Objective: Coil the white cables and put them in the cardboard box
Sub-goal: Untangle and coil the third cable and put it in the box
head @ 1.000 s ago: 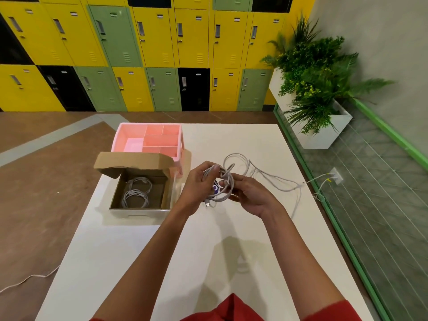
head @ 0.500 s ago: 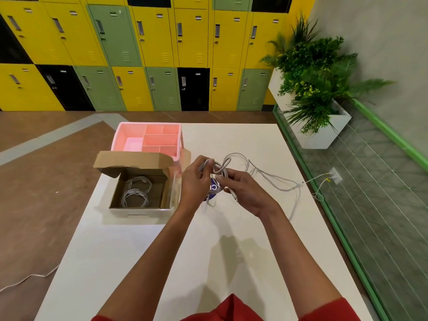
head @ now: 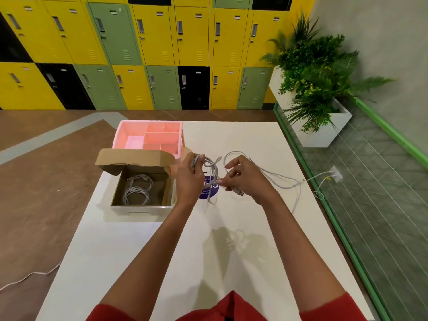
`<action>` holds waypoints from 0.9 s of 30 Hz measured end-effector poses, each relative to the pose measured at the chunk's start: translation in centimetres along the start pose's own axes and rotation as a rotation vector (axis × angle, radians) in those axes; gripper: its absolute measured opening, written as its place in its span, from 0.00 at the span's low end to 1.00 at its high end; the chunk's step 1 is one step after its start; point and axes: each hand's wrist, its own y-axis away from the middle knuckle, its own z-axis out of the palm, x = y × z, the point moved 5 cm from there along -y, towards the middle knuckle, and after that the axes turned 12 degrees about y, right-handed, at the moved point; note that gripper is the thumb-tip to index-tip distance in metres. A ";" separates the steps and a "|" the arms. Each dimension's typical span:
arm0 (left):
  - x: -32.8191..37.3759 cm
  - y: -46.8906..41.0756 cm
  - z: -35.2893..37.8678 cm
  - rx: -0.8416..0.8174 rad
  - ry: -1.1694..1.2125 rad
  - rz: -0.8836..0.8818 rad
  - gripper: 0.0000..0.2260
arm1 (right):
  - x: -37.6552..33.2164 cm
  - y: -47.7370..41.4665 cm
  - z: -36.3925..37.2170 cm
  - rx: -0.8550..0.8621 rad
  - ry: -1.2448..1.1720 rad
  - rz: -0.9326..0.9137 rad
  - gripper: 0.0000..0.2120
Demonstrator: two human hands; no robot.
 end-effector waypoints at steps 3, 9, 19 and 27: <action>-0.5 -0.5 -0.3 0.023 -0.005 -0.007 0.10 | 0.1 0.3 0.3 -0.130 -0.012 -0.013 0.21; -1.1 -1.5 -1.5 0.078 0.009 -0.019 0.09 | -0.3 1.0 0.6 -0.286 0.084 -0.135 0.15; -2.1 -1.8 -1.5 -0.017 0.236 -0.259 0.07 | 1.0 0.3 -1.7 -0.293 0.274 -0.230 0.07; -2.5 -1.5 -0.4 -0.370 0.560 -0.345 0.16 | 3.1 -0.3 -1.5 -0.252 -0.085 -0.119 0.09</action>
